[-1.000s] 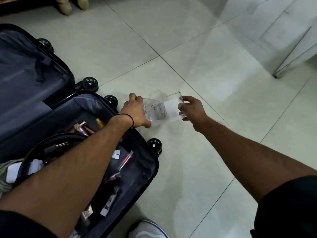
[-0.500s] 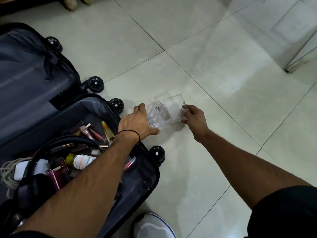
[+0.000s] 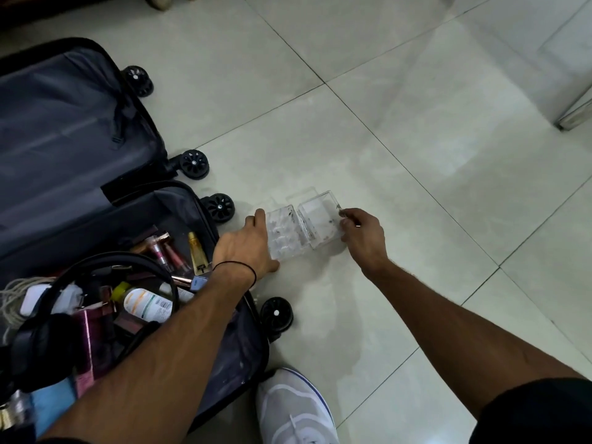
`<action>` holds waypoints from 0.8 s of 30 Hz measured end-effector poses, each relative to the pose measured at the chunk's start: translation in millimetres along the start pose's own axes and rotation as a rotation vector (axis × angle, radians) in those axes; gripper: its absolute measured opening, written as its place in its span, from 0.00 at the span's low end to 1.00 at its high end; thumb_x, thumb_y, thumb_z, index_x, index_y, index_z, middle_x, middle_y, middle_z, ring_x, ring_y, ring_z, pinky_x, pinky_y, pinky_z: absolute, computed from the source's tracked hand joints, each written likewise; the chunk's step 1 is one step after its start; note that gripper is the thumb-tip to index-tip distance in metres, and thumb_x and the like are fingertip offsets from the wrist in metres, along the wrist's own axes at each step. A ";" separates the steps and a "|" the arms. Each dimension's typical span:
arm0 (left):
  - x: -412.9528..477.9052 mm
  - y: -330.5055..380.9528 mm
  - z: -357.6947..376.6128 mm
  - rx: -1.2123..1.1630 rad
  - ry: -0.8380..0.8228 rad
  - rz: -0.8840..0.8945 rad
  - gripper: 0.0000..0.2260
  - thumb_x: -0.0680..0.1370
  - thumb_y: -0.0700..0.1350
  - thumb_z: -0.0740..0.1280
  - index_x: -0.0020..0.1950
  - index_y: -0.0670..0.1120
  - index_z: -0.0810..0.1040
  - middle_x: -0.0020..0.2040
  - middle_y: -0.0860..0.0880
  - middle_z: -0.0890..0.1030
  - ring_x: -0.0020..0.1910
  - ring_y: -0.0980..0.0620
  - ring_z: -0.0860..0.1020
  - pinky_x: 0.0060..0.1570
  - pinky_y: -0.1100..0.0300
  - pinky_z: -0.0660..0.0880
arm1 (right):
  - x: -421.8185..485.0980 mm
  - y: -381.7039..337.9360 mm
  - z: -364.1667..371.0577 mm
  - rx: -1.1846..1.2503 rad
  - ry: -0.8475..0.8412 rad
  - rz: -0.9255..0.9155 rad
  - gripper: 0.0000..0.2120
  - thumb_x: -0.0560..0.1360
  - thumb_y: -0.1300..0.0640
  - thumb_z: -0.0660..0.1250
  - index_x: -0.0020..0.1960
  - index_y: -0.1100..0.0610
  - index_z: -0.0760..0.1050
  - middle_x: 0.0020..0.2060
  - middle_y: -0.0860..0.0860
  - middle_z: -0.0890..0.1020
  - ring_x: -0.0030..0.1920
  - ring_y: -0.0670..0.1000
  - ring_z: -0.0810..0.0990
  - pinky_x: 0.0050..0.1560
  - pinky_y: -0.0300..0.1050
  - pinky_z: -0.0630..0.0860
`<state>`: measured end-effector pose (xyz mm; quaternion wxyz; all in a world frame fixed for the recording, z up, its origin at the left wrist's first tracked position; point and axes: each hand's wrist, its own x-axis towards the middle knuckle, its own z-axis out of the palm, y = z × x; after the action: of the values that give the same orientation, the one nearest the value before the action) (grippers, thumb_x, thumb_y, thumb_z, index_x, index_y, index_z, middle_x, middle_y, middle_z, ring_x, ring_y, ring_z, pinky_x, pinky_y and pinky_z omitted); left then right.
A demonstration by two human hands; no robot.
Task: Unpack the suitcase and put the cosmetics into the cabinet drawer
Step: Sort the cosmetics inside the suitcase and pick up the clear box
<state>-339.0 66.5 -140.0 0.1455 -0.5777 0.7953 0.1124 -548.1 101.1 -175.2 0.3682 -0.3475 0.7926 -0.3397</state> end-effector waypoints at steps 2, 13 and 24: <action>1.2 -0.1 1.4 -0.005 -0.014 -0.006 0.44 0.70 0.59 0.73 0.75 0.44 0.52 0.65 0.46 0.72 0.51 0.44 0.81 0.38 0.55 0.70 | -2.7 -1.7 -3.1 -0.025 0.001 -0.019 0.14 0.79 0.61 0.59 0.60 0.55 0.80 0.49 0.48 0.82 0.50 0.56 0.82 0.48 0.45 0.75; -61.6 -20.2 -1.9 -0.817 0.606 0.126 0.20 0.76 0.42 0.70 0.67 0.44 0.73 0.63 0.47 0.73 0.60 0.48 0.74 0.62 0.55 0.72 | -57.5 -58.2 18.1 0.058 0.120 -0.266 0.13 0.78 0.63 0.59 0.58 0.54 0.77 0.52 0.48 0.76 0.45 0.42 0.76 0.43 0.29 0.69; -150.9 -120.3 38.6 -1.254 0.760 -0.519 0.07 0.78 0.36 0.66 0.50 0.47 0.81 0.46 0.49 0.84 0.46 0.50 0.82 0.49 0.54 0.80 | -129.2 -111.3 121.9 0.057 -0.431 -0.513 0.08 0.78 0.64 0.63 0.52 0.55 0.80 0.45 0.48 0.83 0.40 0.42 0.78 0.44 0.36 0.74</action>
<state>-176.8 176.7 -122.8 -0.4695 -0.7185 0.4177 0.2980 -351.7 111.4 -102.6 0.4396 -0.5891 0.5732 -0.3621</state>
